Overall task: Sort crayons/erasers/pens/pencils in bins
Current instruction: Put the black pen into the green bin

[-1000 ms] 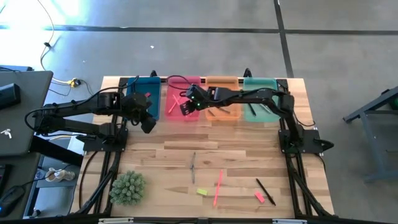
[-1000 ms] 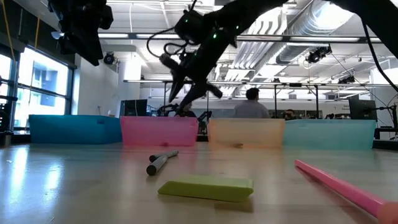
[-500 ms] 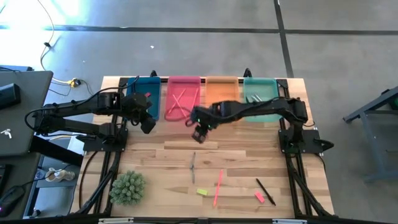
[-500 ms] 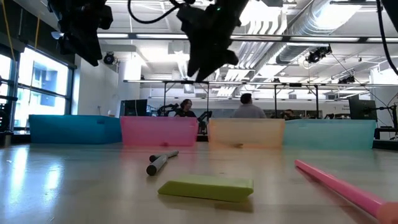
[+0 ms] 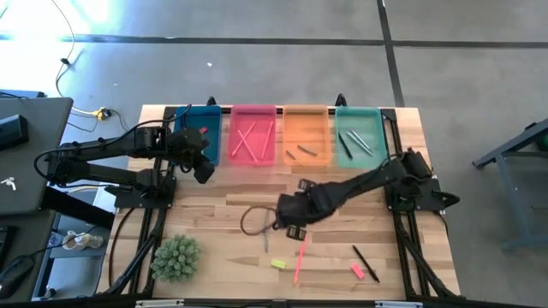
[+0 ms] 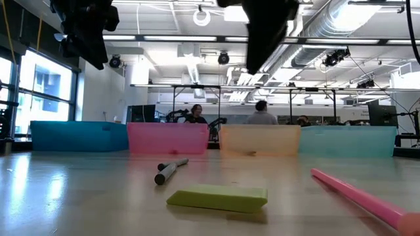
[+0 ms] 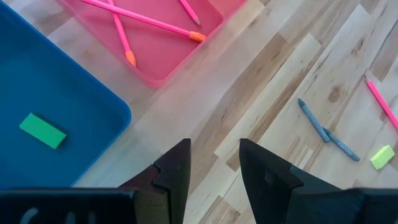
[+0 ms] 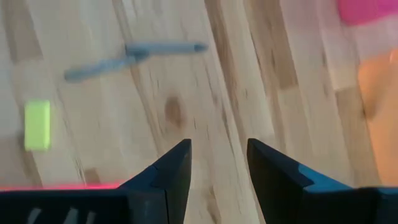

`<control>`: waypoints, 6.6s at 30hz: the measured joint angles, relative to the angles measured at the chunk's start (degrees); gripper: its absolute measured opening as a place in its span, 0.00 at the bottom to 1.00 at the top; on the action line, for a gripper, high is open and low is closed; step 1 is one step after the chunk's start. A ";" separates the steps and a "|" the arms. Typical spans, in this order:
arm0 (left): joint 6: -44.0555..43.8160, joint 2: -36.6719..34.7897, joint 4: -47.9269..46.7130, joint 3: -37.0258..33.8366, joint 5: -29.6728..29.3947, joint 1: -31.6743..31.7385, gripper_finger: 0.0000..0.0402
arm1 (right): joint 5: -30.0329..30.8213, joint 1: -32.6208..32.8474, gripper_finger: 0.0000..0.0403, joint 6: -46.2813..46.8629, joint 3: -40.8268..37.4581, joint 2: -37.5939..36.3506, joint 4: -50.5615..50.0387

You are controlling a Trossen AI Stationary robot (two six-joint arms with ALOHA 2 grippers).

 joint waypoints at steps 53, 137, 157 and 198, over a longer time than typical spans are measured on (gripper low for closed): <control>-11.64 0.85 0.72 -0.02 -1.51 0.02 0.31 | -12.44 37.89 0.53 73.03 -33.86 -24.52 0.36; -11.63 0.85 1.05 -0.02 -1.68 0.02 0.31 | 7.19 34.04 0.04 89.35 -33.94 -18.16 6.99; -6.56 0.85 2.11 -0.02 -6.21 0.00 0.31 | 20.36 -0.64 0.04 65.96 -33.83 -38.95 -13.76; -5.42 8.68 22.09 0.00 -5.81 0.02 0.46 | 6.24 -59.38 0.04 -8.74 -33.79 -26.84 -8.51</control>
